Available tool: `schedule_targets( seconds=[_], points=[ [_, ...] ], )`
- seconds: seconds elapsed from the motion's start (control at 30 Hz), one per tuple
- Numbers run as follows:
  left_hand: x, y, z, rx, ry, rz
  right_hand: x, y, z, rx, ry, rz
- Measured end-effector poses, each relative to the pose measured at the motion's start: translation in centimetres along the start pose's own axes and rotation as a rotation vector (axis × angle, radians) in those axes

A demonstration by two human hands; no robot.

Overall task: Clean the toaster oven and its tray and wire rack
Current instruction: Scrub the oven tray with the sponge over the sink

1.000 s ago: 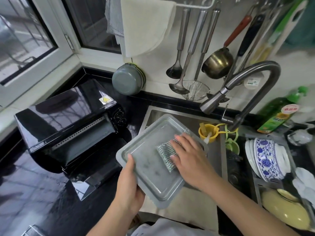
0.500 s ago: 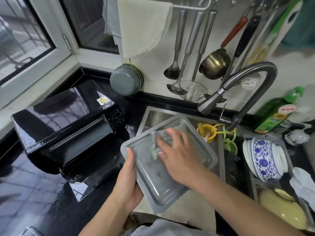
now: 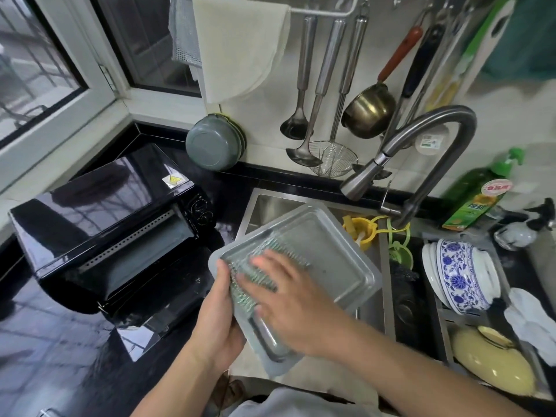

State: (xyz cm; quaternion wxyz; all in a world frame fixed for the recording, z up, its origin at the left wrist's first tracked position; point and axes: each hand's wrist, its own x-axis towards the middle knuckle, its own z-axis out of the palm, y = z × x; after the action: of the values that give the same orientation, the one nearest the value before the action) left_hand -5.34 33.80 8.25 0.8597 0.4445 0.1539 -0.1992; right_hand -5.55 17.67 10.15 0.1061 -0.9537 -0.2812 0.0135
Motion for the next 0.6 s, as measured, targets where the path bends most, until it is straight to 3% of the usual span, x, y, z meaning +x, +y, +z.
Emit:
schedule_targets(
  seconds=[0.1,0.13,0.2,0.27,0.33,0.5,0.57,0.6],
  points=[
    [-0.2,0.2,0.1,0.014,-0.019,0.009,0.7,6.1,-2.9,-0.022,-0.041,0.308],
    [-0.1,0.3,0.2,0.027,-0.024,0.013,0.5,6.7,-3.3,-0.017,-0.048,0.334],
    [0.2,0.7,0.4,0.032,-0.011,0.027,0.1,4.4,-2.7,0.049,-0.020,0.246],
    [0.6,1.1,0.3,-0.013,0.008,0.004,-1.3,0.1,-1.3,0.071,-0.051,-0.008],
    [0.8,1.4,0.0,-0.061,0.012,-0.008,-2.0,-0.9,-1.0,0.001,-0.085,-0.136],
    [0.9,1.9,-1.0,-0.059,0.042,0.078,-1.4,6.7,-4.2,-0.007,-0.085,0.266],
    [0.9,1.7,-0.6,-0.062,0.044,0.064,-1.8,4.8,-3.4,0.041,-0.069,0.230],
    [0.9,1.6,-0.3,-0.076,0.056,0.054,-2.4,2.8,-2.4,0.043,-0.067,0.126]
  ],
)
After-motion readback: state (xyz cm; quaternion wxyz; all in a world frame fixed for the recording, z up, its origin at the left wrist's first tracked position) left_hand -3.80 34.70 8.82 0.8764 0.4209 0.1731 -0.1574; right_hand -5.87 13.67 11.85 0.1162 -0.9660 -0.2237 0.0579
